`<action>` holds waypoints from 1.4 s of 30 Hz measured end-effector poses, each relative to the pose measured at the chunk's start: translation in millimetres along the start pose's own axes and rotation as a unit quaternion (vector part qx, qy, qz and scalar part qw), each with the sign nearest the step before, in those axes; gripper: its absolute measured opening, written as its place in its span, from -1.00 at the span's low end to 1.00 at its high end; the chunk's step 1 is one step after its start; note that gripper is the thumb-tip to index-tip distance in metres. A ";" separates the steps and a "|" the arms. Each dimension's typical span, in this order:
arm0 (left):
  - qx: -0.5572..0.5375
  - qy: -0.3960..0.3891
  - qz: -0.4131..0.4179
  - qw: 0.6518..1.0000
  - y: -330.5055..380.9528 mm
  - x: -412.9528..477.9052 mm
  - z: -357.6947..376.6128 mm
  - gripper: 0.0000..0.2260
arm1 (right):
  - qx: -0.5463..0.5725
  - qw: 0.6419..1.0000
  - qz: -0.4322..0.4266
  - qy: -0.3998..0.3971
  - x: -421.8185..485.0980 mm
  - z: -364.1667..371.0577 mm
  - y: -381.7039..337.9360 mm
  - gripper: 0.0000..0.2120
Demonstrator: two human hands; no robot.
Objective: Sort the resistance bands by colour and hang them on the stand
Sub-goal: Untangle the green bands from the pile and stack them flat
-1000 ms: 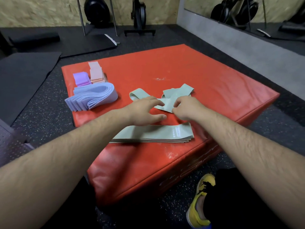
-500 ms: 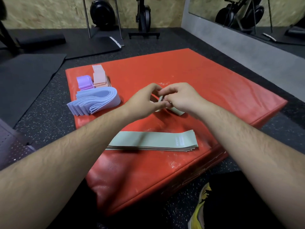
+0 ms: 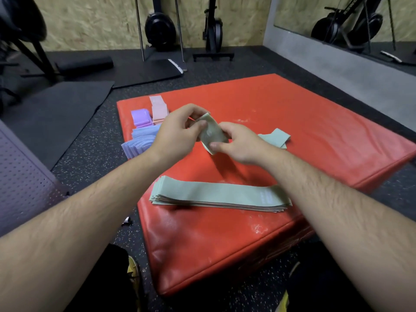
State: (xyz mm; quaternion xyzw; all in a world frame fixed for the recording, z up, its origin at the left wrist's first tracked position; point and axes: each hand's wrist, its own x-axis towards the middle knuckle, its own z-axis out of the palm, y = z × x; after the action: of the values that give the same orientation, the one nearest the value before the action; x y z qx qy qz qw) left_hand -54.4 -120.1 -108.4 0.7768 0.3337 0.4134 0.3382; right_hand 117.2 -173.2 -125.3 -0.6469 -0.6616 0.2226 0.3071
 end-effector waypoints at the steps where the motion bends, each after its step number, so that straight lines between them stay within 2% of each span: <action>1: -0.009 0.012 -0.002 1.000 -0.1 -1.3 -5.9 -0.85 | -0.008 1.000 -0.001 -0.003 -1.2 -0.9 -0.9 -0.88; 6: -0.074 0.075 -0.022 0.994 5.7 -3.8 -38.2 -0.83 | -0.121 0.992 0.019 -0.022 -14.0 -17.4 7.8 -0.86; 10: -0.112 0.107 -0.046 0.987 5.2 -7.0 -55.3 -0.76 | -0.170 0.985 0.038 0.000 -24.6 -38.1 15.6 -0.82; 16: -0.102 0.105 -0.096 0.985 -1.3 -14.6 -66.5 -0.76 | -0.129 0.988 0.084 0.003 -50.1 -71.3 29.9 -0.87; 21: -0.030 0.058 -0.161 0.985 -9.8 -27.4 -66.2 -0.82 | -0.089 0.990 0.101 -0.031 -73.9 -93.0 37.9 -0.87; 24: 0.010 0.025 -0.170 0.985 -8.7 -36.7 -66.2 -0.84 | -0.108 0.987 0.110 -0.055 -85.0 -94.5 42.9 -0.88; 28: 0.088 -0.043 -0.185 0.978 -17.8 -48.8 -65.3 -0.86 | -0.088 0.988 0.110 -0.061 -93.0 -87.7 44.3 -0.76; 35: 0.174 -0.101 -0.168 0.965 -28.9 -60.8 -56.8 -0.86 | -0.181 0.971 0.120 -0.101 -95.0 -69.8 48.0 -0.80; 42: 0.247 -0.150 -0.161 0.944 -36.3 -65.7 -53.2 -0.84 | -0.223 0.959 0.128 -0.122 -96.1 -54.1 48.0 -0.83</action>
State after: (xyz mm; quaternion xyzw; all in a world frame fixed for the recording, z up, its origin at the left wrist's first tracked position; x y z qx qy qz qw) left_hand -137.9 -139.3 -141.9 0.8248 0.4916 0.1368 0.2434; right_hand 186.9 -271.1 -131.3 -0.7459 -0.6387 0.1845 0.0411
